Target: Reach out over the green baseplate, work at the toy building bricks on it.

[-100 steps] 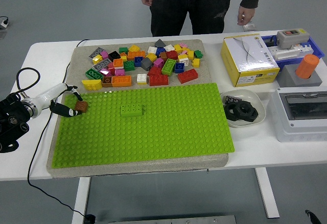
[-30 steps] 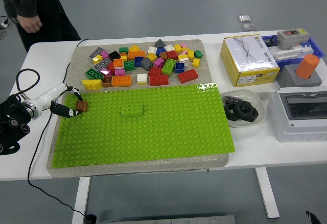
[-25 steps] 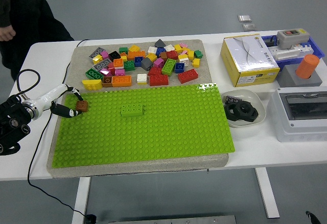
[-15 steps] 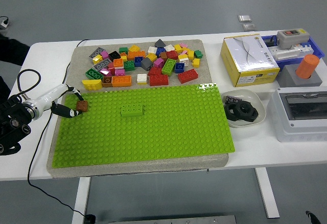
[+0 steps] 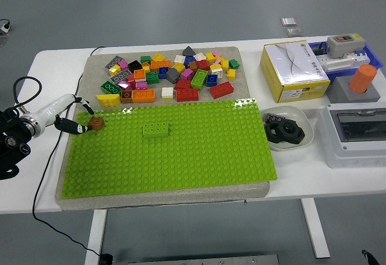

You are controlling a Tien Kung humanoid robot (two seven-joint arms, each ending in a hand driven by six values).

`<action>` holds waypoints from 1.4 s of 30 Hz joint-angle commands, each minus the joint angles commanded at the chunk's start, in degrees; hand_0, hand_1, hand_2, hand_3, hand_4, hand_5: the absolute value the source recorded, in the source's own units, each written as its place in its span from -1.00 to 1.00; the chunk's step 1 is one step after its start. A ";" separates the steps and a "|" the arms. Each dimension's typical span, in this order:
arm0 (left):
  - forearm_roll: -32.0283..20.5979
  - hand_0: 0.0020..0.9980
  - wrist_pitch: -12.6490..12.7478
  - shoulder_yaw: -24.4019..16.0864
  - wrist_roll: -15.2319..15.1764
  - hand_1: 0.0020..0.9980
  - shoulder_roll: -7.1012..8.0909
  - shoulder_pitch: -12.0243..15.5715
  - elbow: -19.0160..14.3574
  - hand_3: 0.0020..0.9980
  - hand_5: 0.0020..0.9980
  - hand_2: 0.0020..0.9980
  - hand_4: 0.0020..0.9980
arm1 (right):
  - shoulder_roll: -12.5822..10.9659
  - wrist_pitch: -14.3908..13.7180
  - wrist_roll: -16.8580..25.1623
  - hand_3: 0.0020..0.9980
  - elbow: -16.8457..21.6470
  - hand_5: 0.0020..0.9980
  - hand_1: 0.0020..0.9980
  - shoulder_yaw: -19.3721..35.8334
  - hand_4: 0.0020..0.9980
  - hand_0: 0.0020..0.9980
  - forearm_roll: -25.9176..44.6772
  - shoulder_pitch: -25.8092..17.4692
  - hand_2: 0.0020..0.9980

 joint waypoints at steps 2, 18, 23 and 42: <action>-0.09 0.92 -0.03 0.10 -0.01 0.93 0.15 -0.08 -0.07 0.07 -0.91 0.76 0.62 | 0.00 -0.03 0.03 0.57 -0.01 0.91 0.34 0.00 0.80 0.36 0.07 -0.03 0.42; 0.28 0.93 -0.66 0.66 0.21 0.93 1.54 -0.85 -0.86 0.13 -0.73 0.78 0.71 | 0.13 -0.15 -0.47 0.57 0.02 0.92 0.33 0.67 0.80 0.36 -0.51 -0.50 0.42; 2.59 0.94 -0.93 -1.97 0.79 0.97 3.45 -1.19 -2.18 0.17 -0.24 0.88 0.95 | 0.32 -0.22 -0.90 0.57 0.00 0.92 0.34 1.26 0.80 0.36 -1.06 -0.77 0.42; 7.07 1.00 -2.28 -6.99 2.60 1.00 5.27 0.57 -7.68 0.42 -0.62 1.00 1.00 | 0.00 -0.23 -0.70 0.57 -0.05 0.91 0.34 1.15 0.80 0.36 -0.81 -0.65 0.42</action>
